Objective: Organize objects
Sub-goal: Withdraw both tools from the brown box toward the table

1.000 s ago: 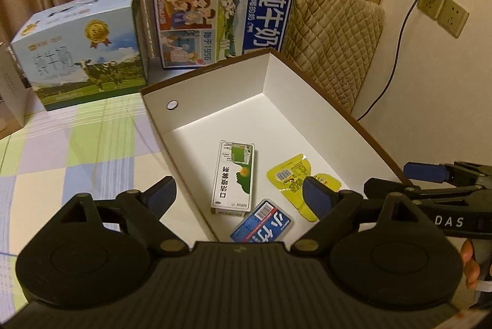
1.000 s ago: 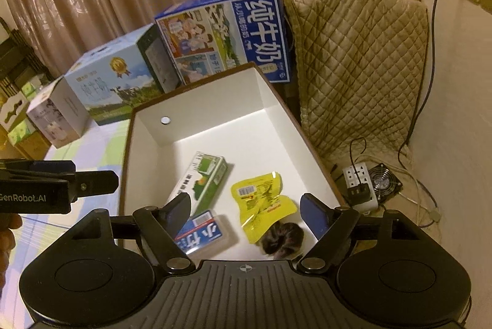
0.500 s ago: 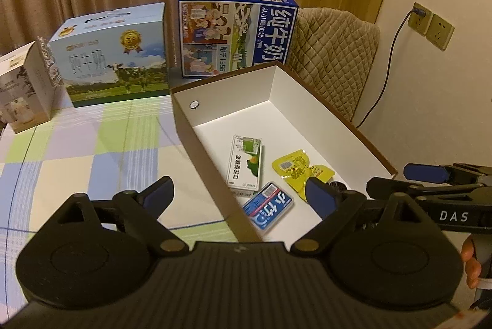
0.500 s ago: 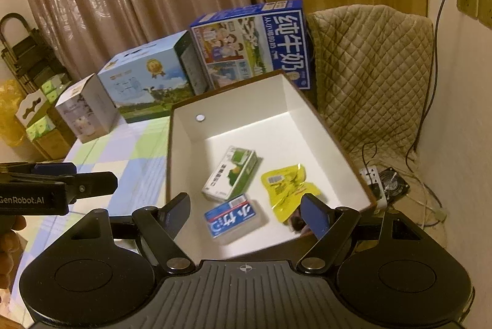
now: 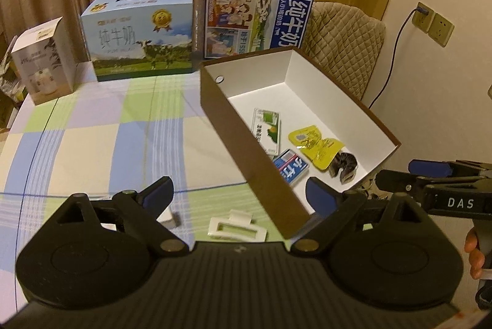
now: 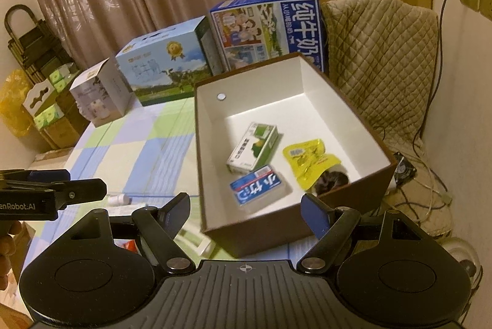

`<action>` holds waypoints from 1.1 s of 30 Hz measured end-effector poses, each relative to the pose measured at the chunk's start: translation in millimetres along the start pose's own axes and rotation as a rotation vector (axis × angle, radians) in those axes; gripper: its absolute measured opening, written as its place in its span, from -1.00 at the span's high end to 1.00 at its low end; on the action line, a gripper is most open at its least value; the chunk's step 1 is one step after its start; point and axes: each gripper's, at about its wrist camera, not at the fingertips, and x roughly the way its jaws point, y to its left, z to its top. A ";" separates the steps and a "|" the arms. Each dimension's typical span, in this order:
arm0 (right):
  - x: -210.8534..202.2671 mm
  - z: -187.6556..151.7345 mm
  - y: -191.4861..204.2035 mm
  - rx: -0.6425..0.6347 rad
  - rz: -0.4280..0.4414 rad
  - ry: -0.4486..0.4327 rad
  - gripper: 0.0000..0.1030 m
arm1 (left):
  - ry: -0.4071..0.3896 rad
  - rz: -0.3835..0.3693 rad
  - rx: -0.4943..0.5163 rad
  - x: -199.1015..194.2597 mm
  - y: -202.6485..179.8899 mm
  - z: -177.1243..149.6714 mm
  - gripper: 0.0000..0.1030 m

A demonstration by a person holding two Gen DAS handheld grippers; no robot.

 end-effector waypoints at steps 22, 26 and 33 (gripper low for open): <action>24.5 -58.6 66.5 -0.070 0.063 0.113 -0.48 | 0.081 0.088 -0.106 -29.1 90.6 -63.0 -0.76; 32.0 -70.6 77.7 -0.105 0.080 0.117 -0.48 | 0.101 0.127 -0.138 -32.8 113.1 -78.3 -0.76; 48.5 -89.6 92.9 -0.142 0.091 0.122 -0.48 | 0.131 0.182 -0.192 -37.7 146.5 -105.8 -0.76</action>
